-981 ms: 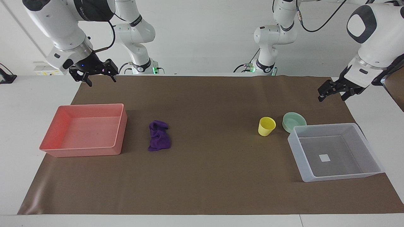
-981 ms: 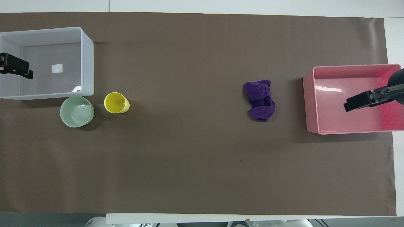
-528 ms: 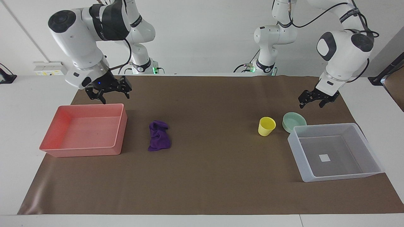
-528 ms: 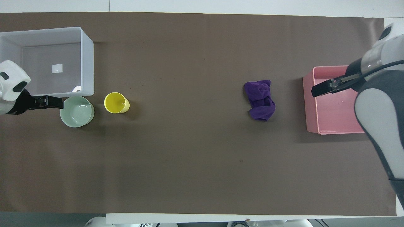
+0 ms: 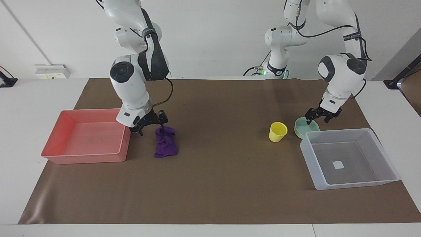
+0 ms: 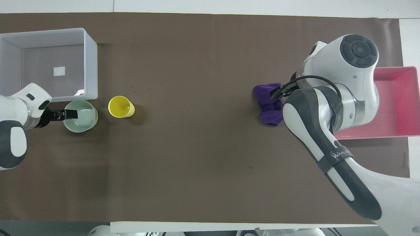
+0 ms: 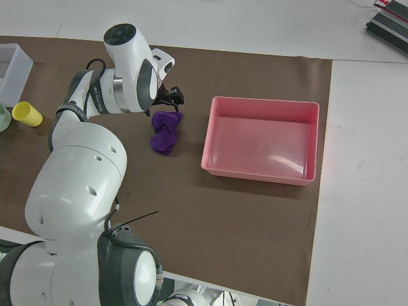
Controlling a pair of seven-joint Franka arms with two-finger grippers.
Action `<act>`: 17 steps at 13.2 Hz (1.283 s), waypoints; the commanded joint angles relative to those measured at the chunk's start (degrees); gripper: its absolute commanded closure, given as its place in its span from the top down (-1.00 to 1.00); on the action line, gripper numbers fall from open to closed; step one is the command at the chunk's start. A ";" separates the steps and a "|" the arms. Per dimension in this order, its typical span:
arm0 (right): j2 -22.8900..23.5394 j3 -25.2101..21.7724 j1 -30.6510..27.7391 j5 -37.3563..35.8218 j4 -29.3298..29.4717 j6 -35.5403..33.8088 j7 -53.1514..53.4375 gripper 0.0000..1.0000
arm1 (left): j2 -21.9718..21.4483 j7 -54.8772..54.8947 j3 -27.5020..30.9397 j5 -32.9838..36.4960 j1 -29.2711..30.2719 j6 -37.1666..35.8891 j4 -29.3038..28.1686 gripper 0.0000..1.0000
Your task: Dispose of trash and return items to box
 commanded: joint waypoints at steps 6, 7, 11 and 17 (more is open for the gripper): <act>4.44 0.09 3.20 1.59 -7.22 10.91 2.33 0.71 | 5.31 -5.60 -0.24 -0.31 0.11 9.03 -0.16 -1.00; 4.35 0.09 3.11 1.59 -7.57 10.82 2.15 0.49 | 5.22 -5.60 -0.24 -0.31 0.11 7.37 0.27 -1.00; 4.18 0.00 2.50 1.59 -7.75 9.94 2.33 -0.81 | -2.22 -5.78 -0.33 -0.31 -0.42 -6.40 1.50 -1.00; 2.25 -0.17 -0.75 1.06 -2.15 1.10 1.10 -0.99 | -3.06 -5.61 -0.43 -1.09 0.27 -28.95 20.37 -1.00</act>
